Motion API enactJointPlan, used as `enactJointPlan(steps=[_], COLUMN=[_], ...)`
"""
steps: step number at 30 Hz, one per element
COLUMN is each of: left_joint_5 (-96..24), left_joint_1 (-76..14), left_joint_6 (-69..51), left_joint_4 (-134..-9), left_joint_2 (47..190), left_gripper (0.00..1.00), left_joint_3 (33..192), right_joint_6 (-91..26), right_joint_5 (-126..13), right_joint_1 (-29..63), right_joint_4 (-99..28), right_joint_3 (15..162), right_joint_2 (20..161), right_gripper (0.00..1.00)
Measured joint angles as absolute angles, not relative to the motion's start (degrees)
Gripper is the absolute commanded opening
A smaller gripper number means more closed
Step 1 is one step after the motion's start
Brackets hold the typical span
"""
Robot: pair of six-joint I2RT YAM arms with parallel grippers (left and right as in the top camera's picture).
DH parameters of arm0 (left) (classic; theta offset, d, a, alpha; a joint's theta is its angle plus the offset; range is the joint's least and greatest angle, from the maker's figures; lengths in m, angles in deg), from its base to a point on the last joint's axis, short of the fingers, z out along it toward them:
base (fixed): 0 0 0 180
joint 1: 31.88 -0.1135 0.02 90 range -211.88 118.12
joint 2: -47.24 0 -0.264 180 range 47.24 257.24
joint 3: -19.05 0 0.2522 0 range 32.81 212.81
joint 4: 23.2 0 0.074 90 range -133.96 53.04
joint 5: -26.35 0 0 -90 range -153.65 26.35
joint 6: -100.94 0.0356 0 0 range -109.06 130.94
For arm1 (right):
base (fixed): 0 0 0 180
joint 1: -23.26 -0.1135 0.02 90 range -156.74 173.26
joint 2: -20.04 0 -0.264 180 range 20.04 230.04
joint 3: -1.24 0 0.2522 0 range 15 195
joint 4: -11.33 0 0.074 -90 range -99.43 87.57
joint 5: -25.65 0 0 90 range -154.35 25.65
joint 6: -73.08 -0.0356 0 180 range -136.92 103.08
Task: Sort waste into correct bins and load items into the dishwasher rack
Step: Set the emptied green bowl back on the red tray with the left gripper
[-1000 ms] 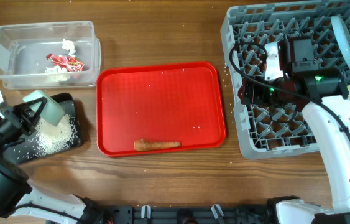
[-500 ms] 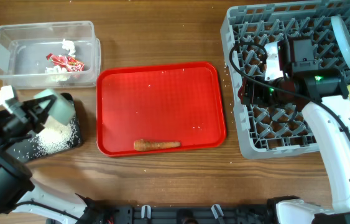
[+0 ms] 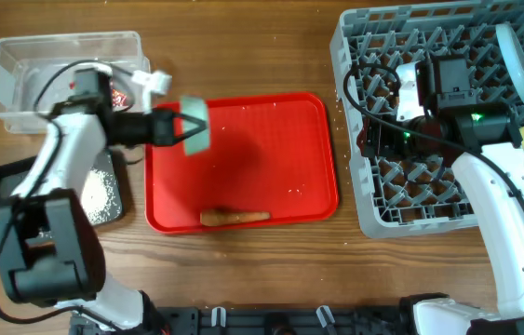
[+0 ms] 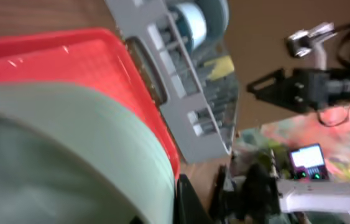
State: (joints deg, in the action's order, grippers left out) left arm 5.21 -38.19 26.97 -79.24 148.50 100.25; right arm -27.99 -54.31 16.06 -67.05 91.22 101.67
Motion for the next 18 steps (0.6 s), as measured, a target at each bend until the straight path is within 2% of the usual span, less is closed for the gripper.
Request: enactJointPlan(steps=[3,7,15,16,17,18], left_joint_5=[-6.44,-24.82,-48.54,-51.62,-52.71,-53.87], left_joint_1=[-31.08,-21.73,-3.59,-1.86,-1.29,-0.94], left_joint_6=[11.78,0.37,-7.36,-8.35,-8.78,-9.05], left_joint_4=[-70.63,-68.16,-68.42,-68.42,-68.4,-68.4], left_joint_2=[148.5,148.5,148.5,148.5,148.54,148.61], left_gripper=[0.04,0.04,0.05,0.06,0.19,0.21], left_joint_3=[100.34,100.34,100.34,100.34,100.34,100.34], right_joint_6=[-27.99,-27.99,-27.99,-27.99,-27.97,-27.97], right_joint_5=[-54.31,-54.33,-54.31,-54.31,-54.31,-54.31], right_joint_1=[16.06,16.06,16.06,16.06,16.06,16.06], right_joint_4=[-67.07,-67.05,-67.09,-67.09,-67.13,-67.16], right_joint_3=[91.22,91.22,91.22,91.22,91.22,91.22], right_joint_2=[101.64,101.64,101.64,101.64,101.64,101.64], right_gripper=[0.81,0.81,0.81,0.81,0.81,0.82])
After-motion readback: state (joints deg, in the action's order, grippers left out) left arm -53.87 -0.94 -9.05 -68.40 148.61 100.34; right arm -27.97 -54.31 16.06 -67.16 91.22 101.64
